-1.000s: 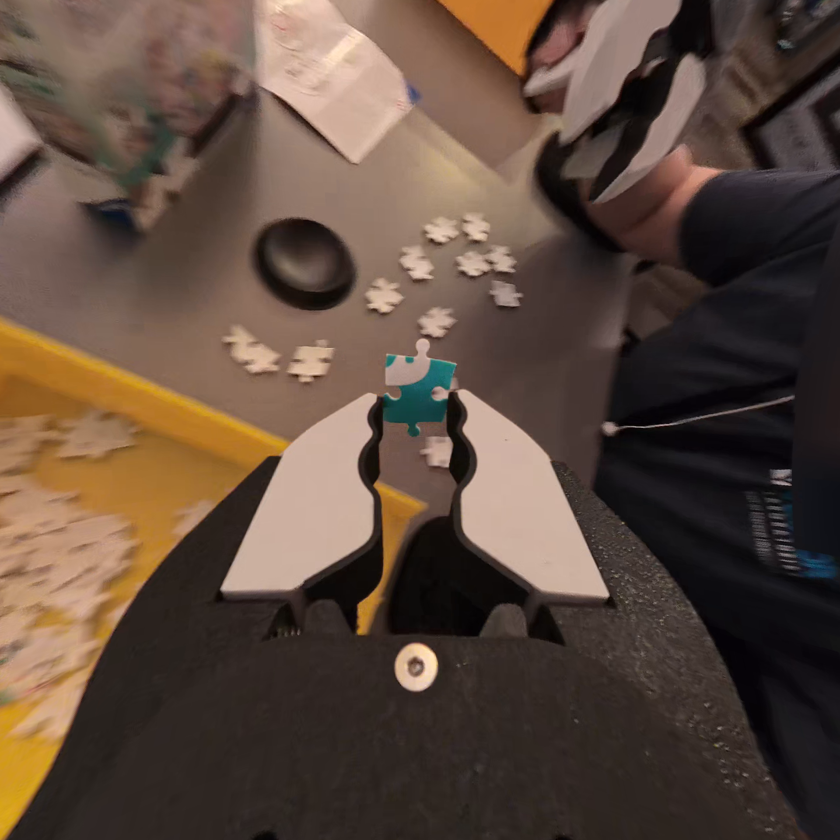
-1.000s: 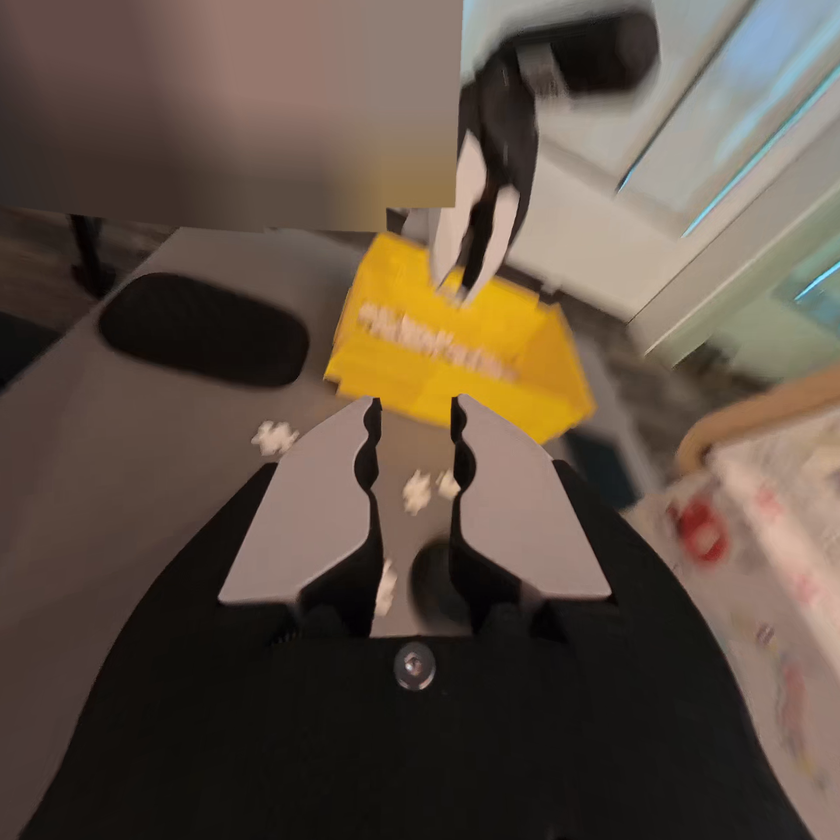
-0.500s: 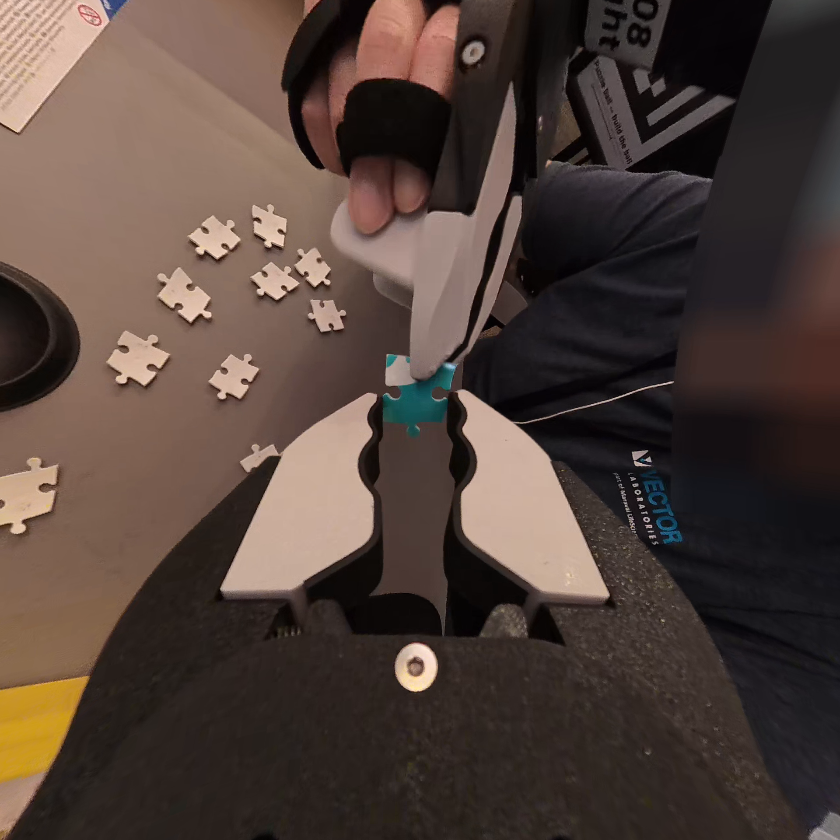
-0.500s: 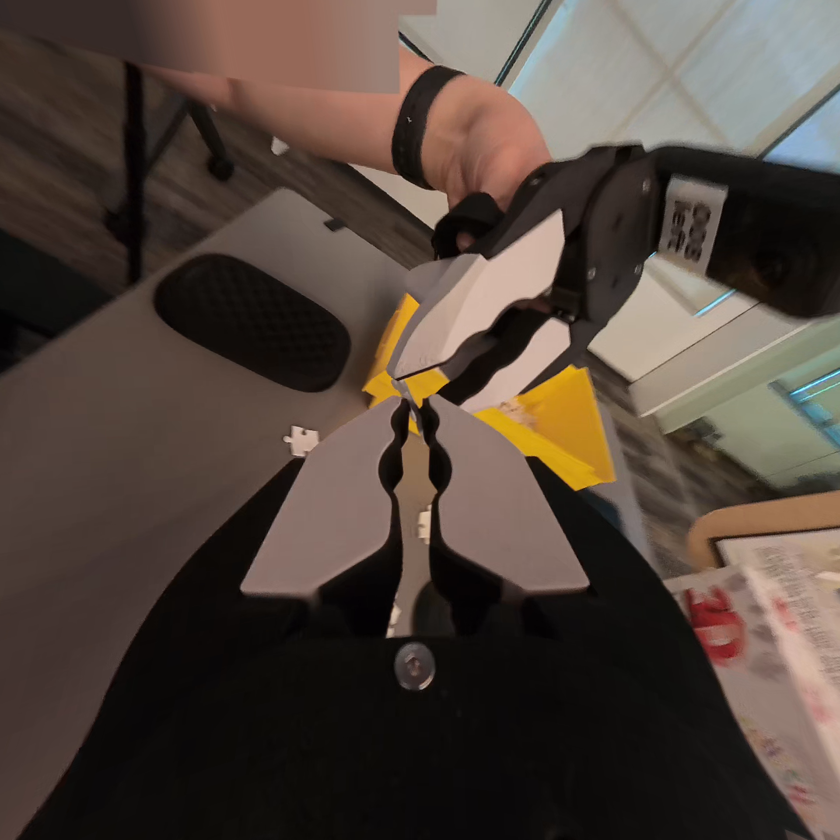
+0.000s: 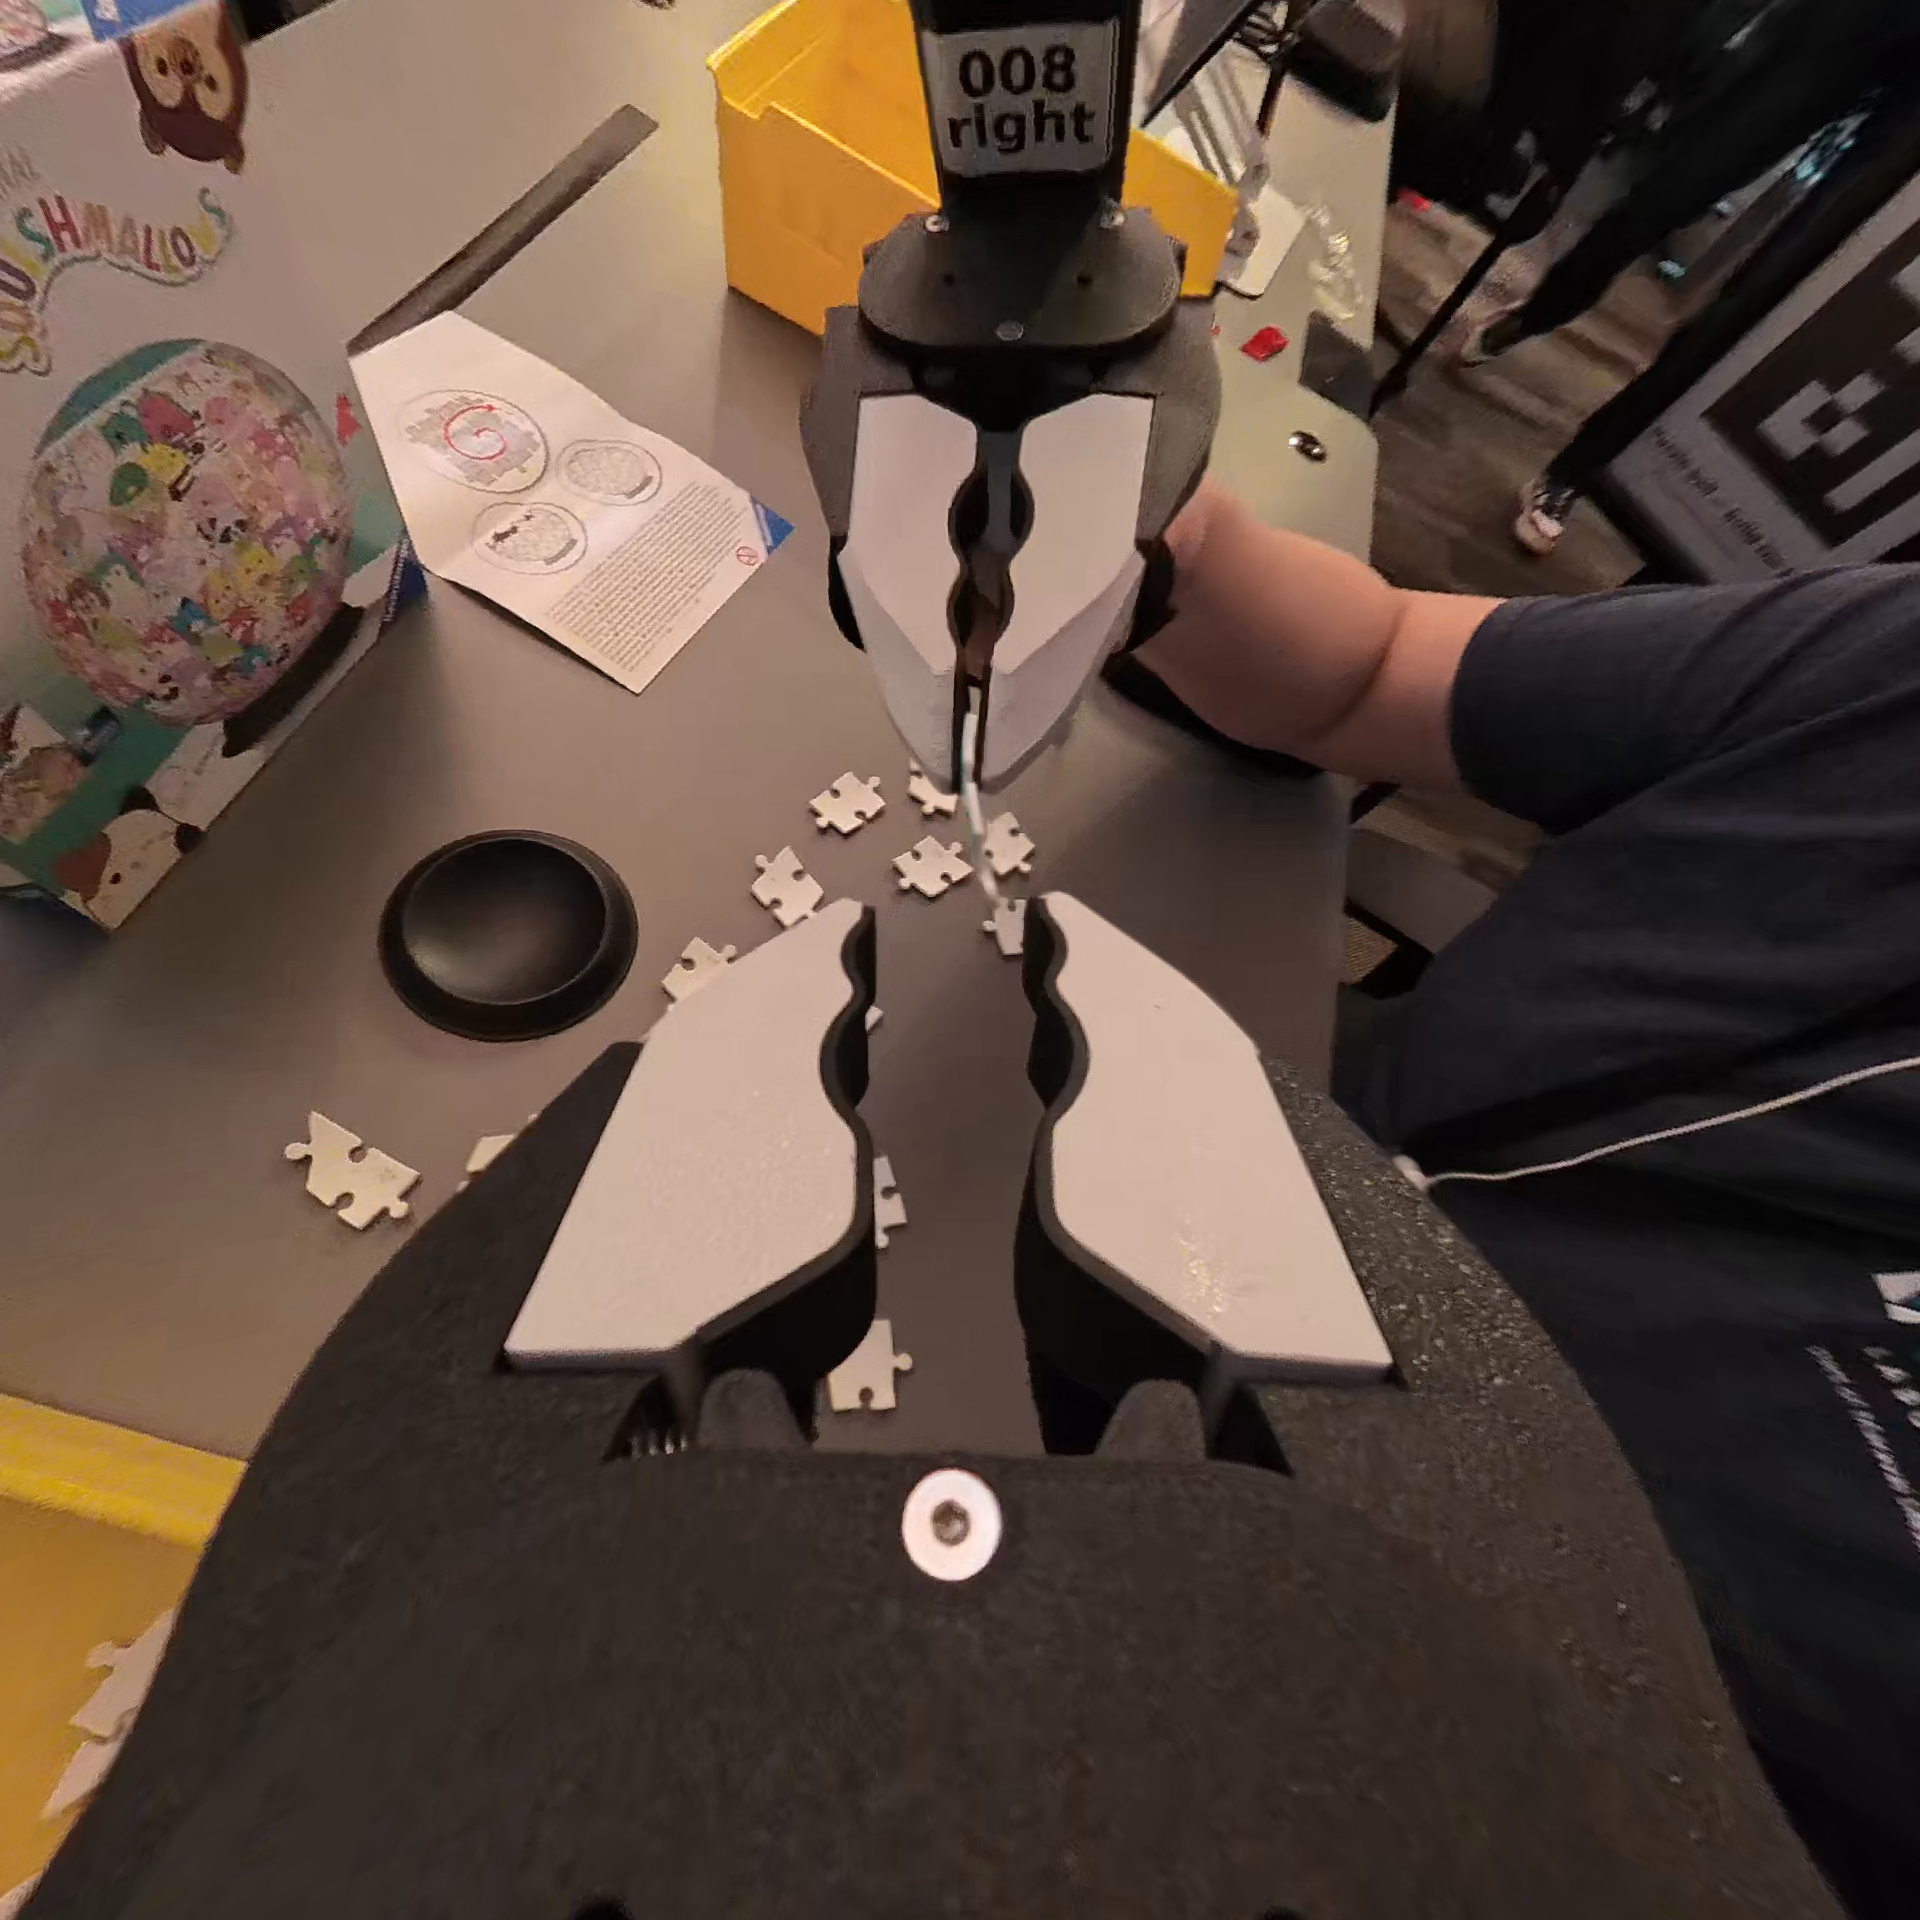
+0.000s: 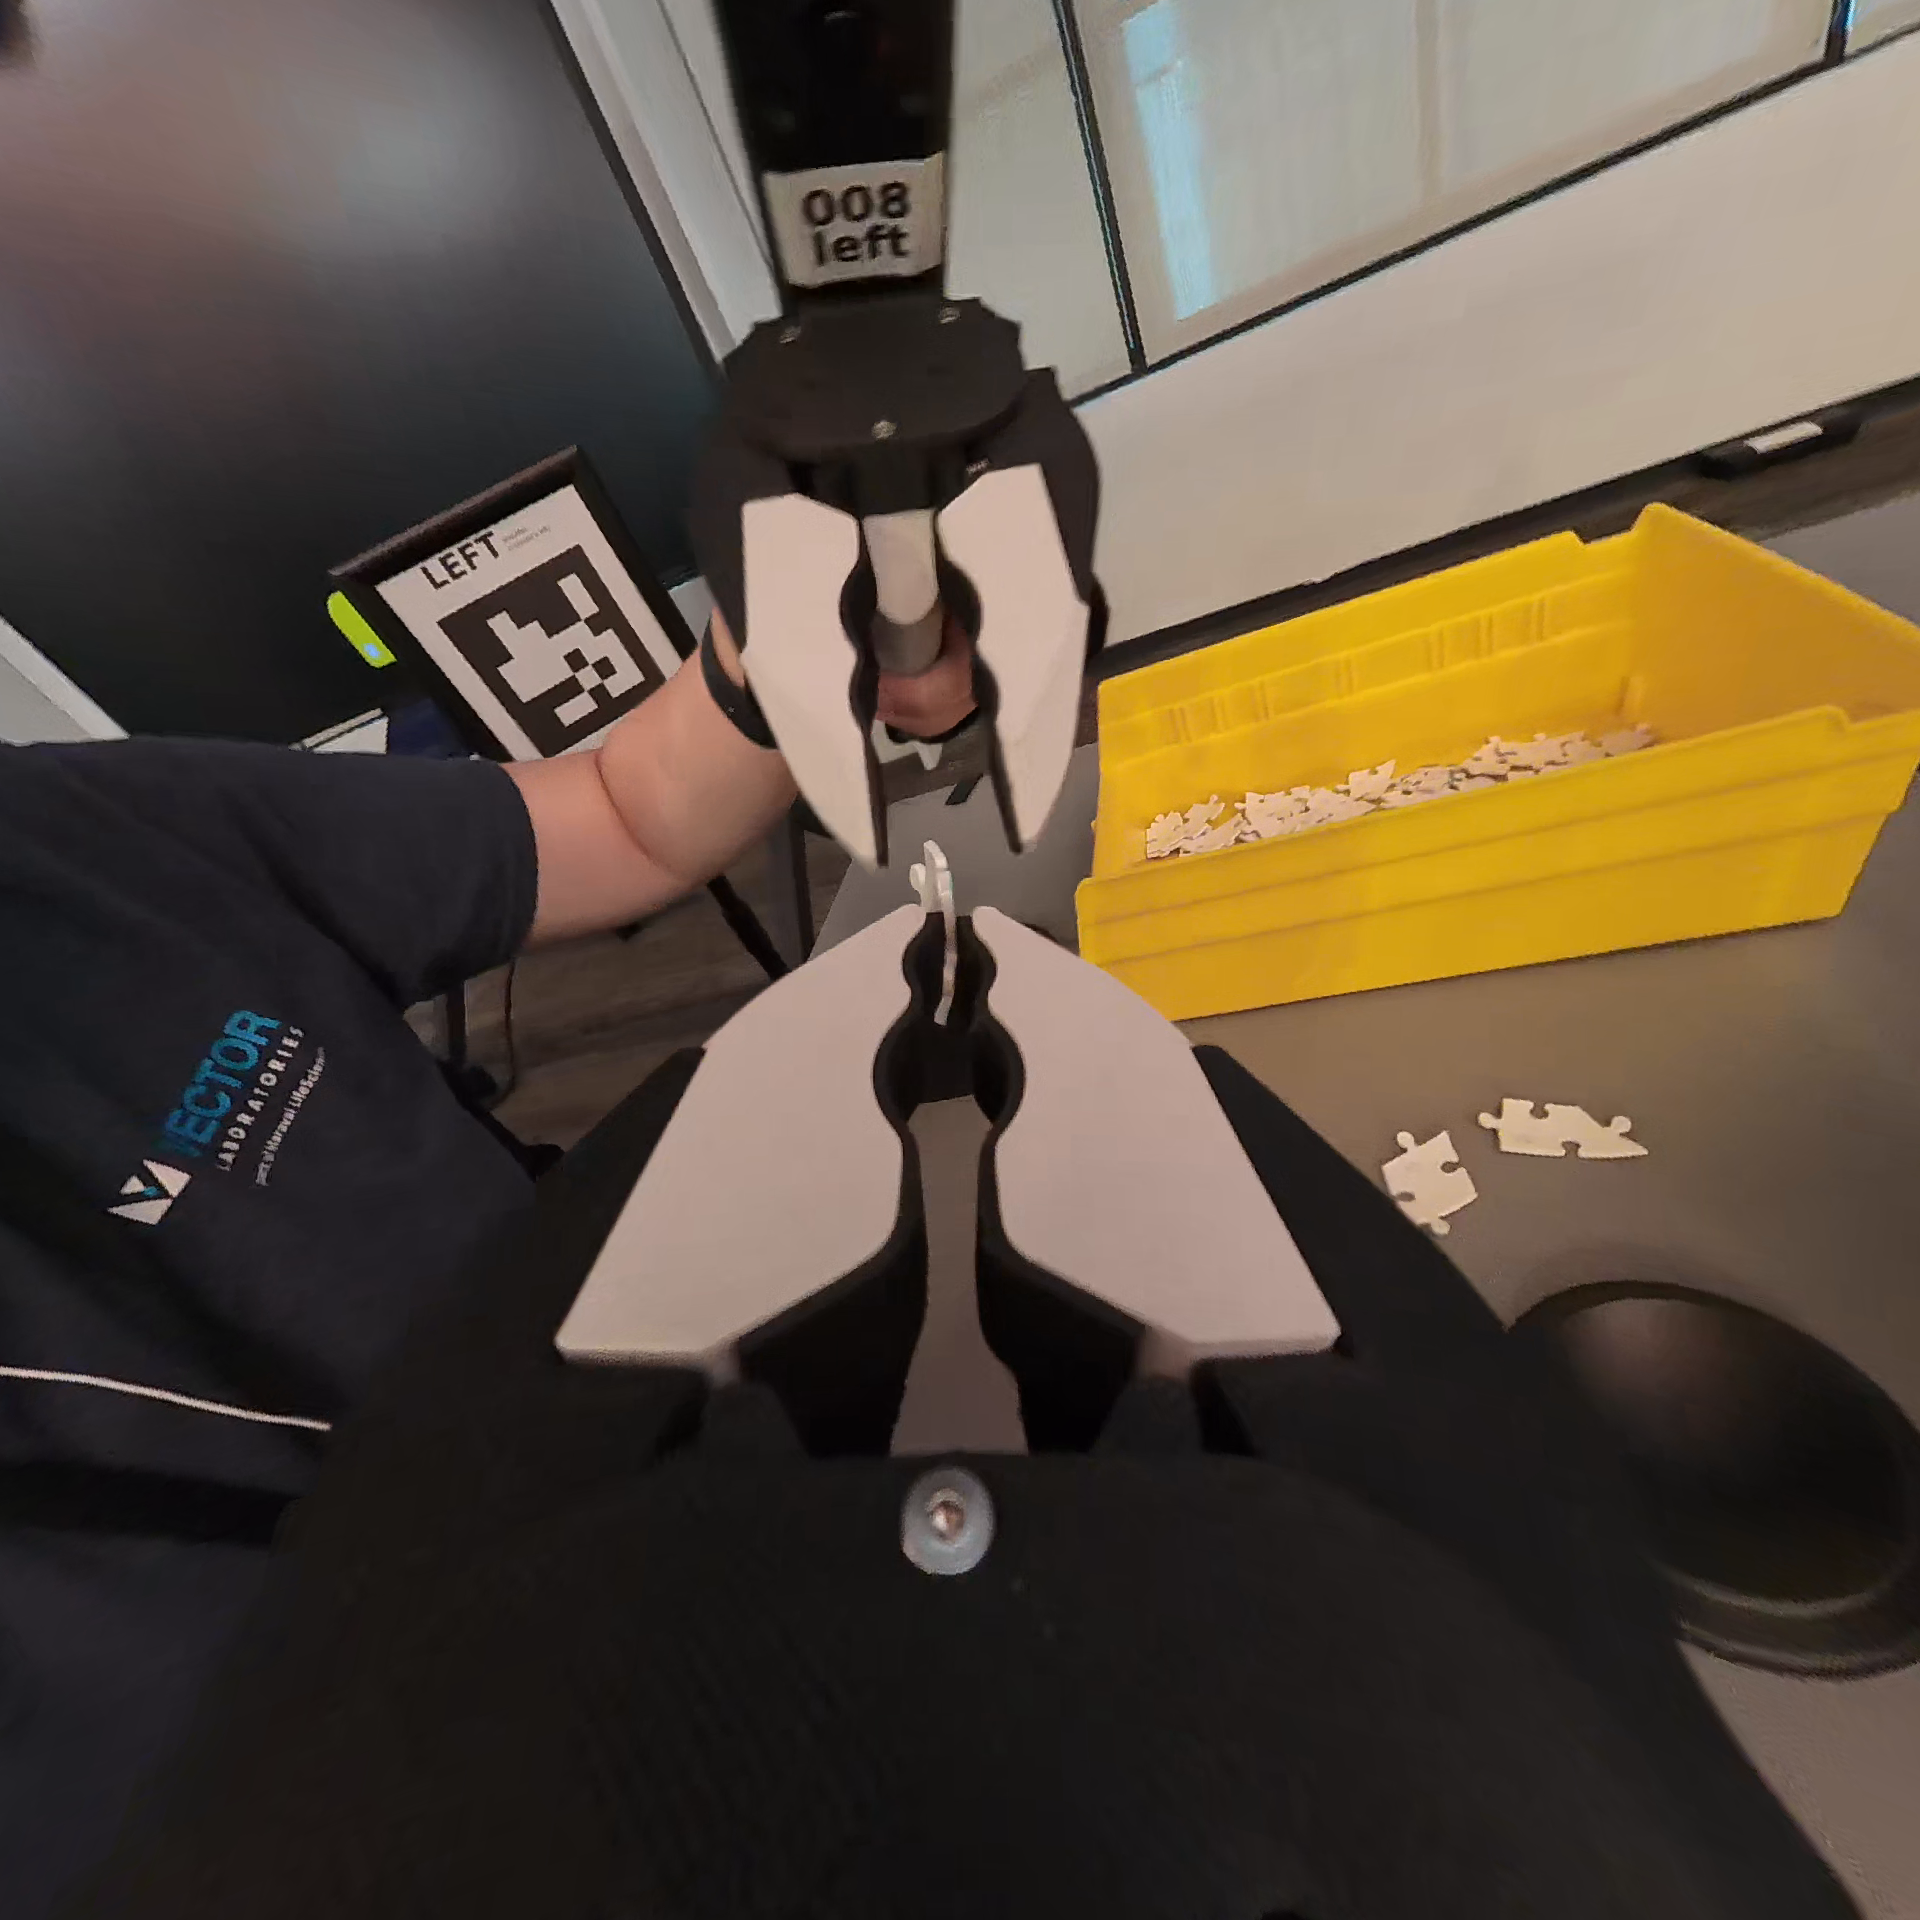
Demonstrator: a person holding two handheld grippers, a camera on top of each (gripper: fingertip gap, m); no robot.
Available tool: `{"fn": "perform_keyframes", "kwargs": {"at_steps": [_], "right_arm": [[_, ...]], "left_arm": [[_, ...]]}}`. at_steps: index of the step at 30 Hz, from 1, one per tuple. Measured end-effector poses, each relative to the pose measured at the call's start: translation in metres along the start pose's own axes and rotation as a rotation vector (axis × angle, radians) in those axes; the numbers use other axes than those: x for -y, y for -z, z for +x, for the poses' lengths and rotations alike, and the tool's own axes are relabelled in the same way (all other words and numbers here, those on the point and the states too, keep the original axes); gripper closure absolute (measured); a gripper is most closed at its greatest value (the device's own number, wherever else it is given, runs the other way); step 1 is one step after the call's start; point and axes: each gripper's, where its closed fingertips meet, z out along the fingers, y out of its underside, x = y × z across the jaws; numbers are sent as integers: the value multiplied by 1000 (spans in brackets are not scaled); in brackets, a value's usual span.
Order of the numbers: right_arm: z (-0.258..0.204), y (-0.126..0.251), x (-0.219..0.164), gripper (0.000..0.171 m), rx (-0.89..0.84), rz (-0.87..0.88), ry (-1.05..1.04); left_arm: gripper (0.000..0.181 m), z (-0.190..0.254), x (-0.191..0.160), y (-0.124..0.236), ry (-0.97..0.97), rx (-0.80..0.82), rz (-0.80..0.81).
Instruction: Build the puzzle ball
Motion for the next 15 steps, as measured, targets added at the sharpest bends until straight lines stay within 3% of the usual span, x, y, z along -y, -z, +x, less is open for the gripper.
{"fn": "perform_keyframes", "kwargs": {"at_steps": [7,15], "right_arm": [[5,0,3,168,-14,57,-88],[3,-4,1,162,-27,50,9]], "left_arm": [[176,2,-4,-21,1,19,6],[179,-4,-8,-18,143,-45,50]]}}
